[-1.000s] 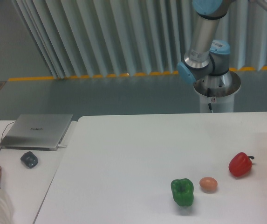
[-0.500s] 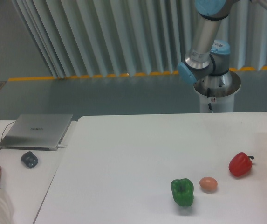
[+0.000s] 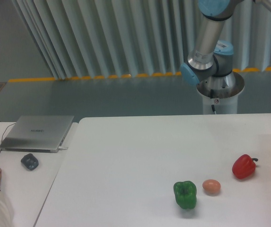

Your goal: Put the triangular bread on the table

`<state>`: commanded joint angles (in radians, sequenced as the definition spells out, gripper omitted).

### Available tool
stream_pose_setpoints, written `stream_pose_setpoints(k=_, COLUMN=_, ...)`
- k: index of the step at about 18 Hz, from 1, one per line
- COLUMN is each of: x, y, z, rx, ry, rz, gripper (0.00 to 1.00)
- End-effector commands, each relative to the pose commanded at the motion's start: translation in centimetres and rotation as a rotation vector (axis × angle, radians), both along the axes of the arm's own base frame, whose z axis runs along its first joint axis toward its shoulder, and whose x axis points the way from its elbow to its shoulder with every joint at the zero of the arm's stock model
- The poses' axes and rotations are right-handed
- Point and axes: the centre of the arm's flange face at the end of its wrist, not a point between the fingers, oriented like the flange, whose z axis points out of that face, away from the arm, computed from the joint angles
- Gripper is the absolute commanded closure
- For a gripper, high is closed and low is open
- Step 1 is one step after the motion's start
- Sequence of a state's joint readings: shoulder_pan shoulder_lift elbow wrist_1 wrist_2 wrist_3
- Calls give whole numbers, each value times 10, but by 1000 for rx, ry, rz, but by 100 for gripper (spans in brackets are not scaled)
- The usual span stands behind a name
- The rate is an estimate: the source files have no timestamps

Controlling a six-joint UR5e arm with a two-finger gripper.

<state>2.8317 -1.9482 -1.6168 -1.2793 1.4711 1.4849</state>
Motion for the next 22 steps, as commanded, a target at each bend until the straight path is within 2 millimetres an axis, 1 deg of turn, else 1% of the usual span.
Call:
stream_pose_setpoints(k=12, x=-5, y=-3, z=-5, rx=3, ry=-3, rz=-20, gripper=0)
stream_pose_setpoints(k=18, x=-3, y=-3, z=-5, rx=5, ry=-7, rz=-19, gripper=0)
stream_pose_setpoints(k=22, x=1, y=-4, z=-11, rx=0, ry=-18, rz=-21, gripper=0)
